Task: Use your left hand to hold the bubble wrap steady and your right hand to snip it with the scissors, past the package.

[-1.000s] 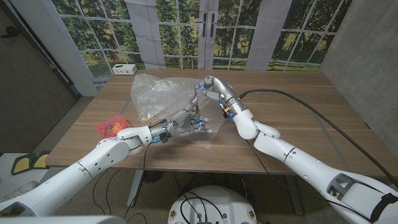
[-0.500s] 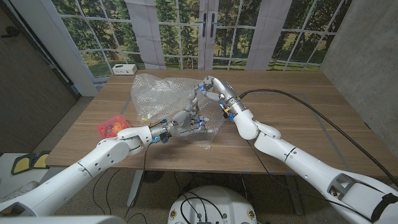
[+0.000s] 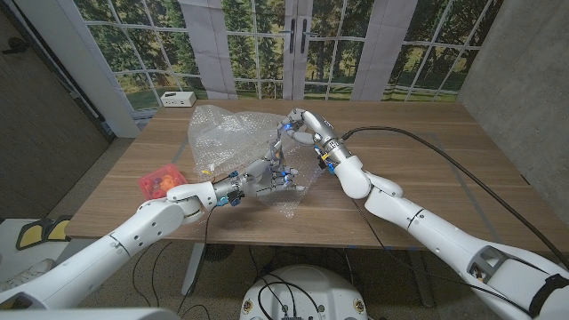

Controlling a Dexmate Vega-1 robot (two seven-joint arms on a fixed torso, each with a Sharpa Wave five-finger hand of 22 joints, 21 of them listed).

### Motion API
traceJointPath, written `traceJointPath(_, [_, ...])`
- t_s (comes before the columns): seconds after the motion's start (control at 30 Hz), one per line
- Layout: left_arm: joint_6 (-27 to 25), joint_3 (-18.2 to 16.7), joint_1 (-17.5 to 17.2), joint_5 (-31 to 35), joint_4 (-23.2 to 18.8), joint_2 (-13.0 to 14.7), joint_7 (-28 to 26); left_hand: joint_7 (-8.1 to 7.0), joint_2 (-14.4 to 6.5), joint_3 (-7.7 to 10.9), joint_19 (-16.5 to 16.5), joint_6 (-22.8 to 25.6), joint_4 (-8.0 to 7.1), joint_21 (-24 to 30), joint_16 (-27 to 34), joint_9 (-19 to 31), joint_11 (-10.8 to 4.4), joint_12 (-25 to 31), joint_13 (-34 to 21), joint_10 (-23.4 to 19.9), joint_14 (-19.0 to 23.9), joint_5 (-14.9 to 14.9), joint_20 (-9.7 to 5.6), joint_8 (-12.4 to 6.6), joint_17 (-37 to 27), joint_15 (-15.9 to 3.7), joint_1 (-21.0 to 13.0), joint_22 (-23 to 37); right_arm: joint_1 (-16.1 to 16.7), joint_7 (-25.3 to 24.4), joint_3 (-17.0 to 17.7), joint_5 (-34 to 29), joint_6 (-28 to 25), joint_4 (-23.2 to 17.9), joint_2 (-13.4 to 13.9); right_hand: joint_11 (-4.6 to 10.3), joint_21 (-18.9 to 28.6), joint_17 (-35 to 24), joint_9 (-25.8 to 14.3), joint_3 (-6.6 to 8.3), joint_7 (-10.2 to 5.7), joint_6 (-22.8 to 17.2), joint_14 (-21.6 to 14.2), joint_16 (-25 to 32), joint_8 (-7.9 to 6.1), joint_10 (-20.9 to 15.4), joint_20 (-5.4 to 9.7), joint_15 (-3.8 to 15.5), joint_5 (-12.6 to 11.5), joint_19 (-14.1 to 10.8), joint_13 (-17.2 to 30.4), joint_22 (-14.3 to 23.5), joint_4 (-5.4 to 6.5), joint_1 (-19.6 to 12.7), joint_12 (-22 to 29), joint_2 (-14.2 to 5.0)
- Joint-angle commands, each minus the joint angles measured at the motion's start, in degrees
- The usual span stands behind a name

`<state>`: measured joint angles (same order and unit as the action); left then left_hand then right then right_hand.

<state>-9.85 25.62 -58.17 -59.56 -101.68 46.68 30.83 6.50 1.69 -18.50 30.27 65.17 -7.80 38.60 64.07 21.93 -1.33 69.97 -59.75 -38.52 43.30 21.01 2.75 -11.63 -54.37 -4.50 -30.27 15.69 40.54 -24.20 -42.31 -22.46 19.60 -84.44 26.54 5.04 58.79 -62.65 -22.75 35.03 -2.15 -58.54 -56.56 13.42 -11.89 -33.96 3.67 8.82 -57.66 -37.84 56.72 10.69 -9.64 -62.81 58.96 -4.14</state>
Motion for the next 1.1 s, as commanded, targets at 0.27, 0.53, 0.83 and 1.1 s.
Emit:
traceJointPath(0.27, [0.5, 0.0, -0.6, 0.1, -0.7, 0.5, 0.2, 2.83, -0.5, -0.37, -0.1, -1.3, -0.13, 0.3, 0.3, 0.0, -2.93, 0.2, -0.2, -2.6, -0.1, -0.2, 0.13, -0.24, -0.1, -0.9, -0.2, 0.1, -1.0, 2.8, -0.2, -2.2, 5.0, 0.3, 1.9, 2.23, 1.0, -1.0, -1.5, 0.85, -0.28, 0.4, 0.5, -0.3, -0.48, -1.2, 5.16, 4.77, -0.6, 0.9, 10.8, 0.1, 0.19, 0.1, 0.8, 0.09])
traceJointPath(0.53, [0.7, 0.4, -0.2, 0.5, -0.4, 0.4, 0.9, 2.78, -5.1, 2.47, -0.1, -1.1, 0.76, 0.5, 0.8, -0.4, -2.86, 0.0, 0.4, -2.9, -0.1, -0.5, 0.04, -0.13, 0.2, -1.06, -3.5, 0.1, -1.1, 2.2, 0.1, -3.8, 6.0, 0.9, 2.1, 2.51, 1.8, -1.4, -2.7, 1.53, -0.33, 0.2, 1.0, -0.6, -0.77, -1.3, 5.25, 4.78, -1.0, 1.4, 11.0, 0.0, 0.21, 0.6, 0.3, 0.13])
traceJointPath(0.83, [0.6, 0.4, -0.4, 0.8, -0.7, 0.5, 0.0, 2.45, -12.2, 11.75, -0.1, -1.0, 7.94, 1.7, 2.1, 1.1, -3.37, 0.4, 0.0, -3.1, -0.6, -5.6, -0.02, -0.73, 0.7, -1.81, -17.7, 0.4, -1.9, 0.5, 0.6, -5.0, 6.6, 2.3, 1.9, 2.79, 2.5, -1.1, -4.0, 1.8, -0.58, 0.3, 1.1, -1.1, -0.77, -1.4, 5.59, 4.79, -0.8, 2.3, 10.7, -0.1, 0.19, 1.1, -0.4, 0.12])
traceJointPath(1.1, [-0.2, 0.2, -0.7, 0.4, -1.3, 0.7, -1.8, 1.81, -14.2, 26.01, -1.2, -1.3, 9.96, 4.1, 1.5, 2.2, -3.38, 1.3, -1.9, -2.7, -0.8, -4.9, 0.1, -0.69, -0.2, -1.88, -25.8, 1.6, -2.3, -0.1, 0.7, -5.4, 7.2, 2.9, 1.9, 2.83, 2.8, -0.7, -4.5, 1.75, -0.98, 0.8, 1.4, -1.4, -0.58, -1.4, 5.71, 4.81, -0.6, 2.8, 10.8, -0.1, 0.23, 1.3, -0.5, 0.08])
